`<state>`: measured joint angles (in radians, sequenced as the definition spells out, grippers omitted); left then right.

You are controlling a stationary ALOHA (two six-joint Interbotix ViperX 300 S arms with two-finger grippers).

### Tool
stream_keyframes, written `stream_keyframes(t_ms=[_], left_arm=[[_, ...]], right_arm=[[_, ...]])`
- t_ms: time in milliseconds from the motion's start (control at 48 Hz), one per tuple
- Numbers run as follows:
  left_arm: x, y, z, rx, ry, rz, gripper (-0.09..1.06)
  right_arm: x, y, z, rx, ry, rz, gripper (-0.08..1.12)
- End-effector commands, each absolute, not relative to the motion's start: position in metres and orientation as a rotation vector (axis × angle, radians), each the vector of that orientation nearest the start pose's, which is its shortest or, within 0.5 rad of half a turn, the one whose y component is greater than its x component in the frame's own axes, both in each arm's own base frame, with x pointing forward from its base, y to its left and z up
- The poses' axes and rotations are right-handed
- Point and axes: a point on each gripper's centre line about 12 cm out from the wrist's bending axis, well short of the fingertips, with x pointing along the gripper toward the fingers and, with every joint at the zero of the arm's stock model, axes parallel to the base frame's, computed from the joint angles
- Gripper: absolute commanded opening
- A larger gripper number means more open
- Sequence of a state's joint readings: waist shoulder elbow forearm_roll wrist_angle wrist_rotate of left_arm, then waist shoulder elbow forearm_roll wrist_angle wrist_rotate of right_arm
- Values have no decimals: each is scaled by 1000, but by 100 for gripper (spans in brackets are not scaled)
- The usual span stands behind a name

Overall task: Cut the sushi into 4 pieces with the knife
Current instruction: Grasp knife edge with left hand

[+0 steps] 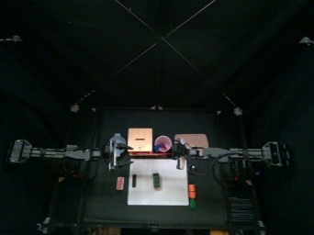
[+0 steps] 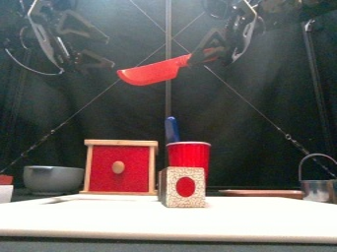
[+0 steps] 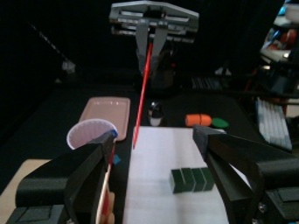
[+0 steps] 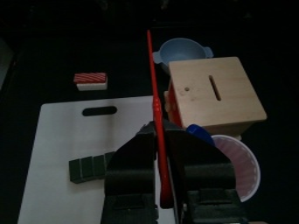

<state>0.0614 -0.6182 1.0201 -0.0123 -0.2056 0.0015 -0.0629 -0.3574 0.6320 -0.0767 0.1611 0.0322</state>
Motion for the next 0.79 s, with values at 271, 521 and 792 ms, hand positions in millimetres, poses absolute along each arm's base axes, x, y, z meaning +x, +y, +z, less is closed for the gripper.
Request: stream_keyframes(t_ms=[271, 521, 792], left_arm=[[298, 20, 253, -12, 327, 66, 100], [306, 25, 248, -4, 348, 79, 89], [305, 26, 246, -5, 355, 81, 37]], right_arm=[[350, -19, 304, -19, 399, -54, 17], [353, -17, 298, -11, 416, -48, 17], [353, -17, 292, 0, 433, -49, 17]])
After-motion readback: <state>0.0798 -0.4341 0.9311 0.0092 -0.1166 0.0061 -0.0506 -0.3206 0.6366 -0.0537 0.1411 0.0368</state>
